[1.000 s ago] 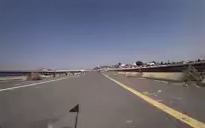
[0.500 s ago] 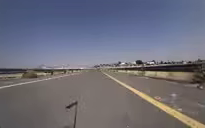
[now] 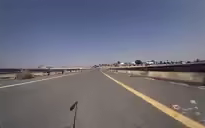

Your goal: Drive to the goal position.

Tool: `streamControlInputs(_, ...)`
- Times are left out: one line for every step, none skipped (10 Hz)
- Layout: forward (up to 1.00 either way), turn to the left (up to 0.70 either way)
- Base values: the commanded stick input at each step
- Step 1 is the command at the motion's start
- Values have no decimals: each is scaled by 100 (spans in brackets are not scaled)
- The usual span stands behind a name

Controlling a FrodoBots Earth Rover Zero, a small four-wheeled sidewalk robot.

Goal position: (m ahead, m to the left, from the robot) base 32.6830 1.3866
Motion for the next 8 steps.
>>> streamControlInputs(100, 0)
streamControlInputs(100, 0)
streamControlInputs(100, 0)
streamControlInputs(100, 0)
streamControlInputs(100, 0)
streamControlInputs(100, 0)
streamControlInputs(100, 0)
streamControlInputs(100, 0)
